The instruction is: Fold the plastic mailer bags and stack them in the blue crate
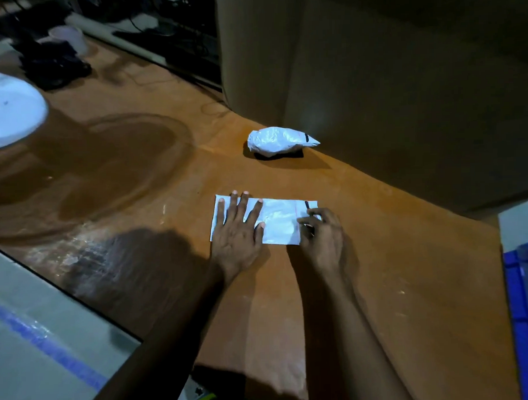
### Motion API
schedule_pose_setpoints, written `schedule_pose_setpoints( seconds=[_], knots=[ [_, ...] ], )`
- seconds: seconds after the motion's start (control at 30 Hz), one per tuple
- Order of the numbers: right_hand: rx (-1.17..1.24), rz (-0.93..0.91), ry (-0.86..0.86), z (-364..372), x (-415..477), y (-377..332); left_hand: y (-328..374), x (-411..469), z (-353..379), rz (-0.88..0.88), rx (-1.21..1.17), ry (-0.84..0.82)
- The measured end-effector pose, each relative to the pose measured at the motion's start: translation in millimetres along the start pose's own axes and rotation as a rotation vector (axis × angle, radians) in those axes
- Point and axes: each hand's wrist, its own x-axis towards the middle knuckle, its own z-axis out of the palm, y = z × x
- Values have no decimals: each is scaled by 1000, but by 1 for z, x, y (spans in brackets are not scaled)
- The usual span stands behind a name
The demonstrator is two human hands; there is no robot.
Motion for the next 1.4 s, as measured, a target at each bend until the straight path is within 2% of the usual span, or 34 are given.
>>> schedule_pose_setpoints(
  seconds=[0.07,0.13,0.23,0.4,0.6,0.73,0.87,0.93,1.07,1.2,1.3,1.4],
  knots=[
    [-21,28,125,1,-21,1,13,-1,-3,22,-15,47],
    [-27,19,139,6,-35,-1,33,-3,-3,84,-88,78],
    [-30,7,148,11,-37,3,58,-8,-7,173,-162,22],
    [30,40,35,5,-19,12,66,-10,-11,146,-110,-79],
    [-9,-84,141,6,6,9,61,-10,-8,130,-172,-37],
    [-25,-67,65,9,-8,16,59,-11,-6,124,-214,3],
    [-80,-135,-149,-7,36,20,58,-9,-9,114,-226,-15],
    [-112,-150,-160,-4,46,20,58,-11,-8,117,-234,-19],
    [-47,-108,-33,13,31,23,57,-11,-7,107,-237,-21],
    [-73,-60,-146,3,56,20,55,-10,-10,137,-266,-7],
    [-85,-155,-220,5,57,5,45,-10,-8,164,-350,-38],
    [76,-71,-52,20,26,-2,34,-6,-14,111,-397,-10]
  ],
)
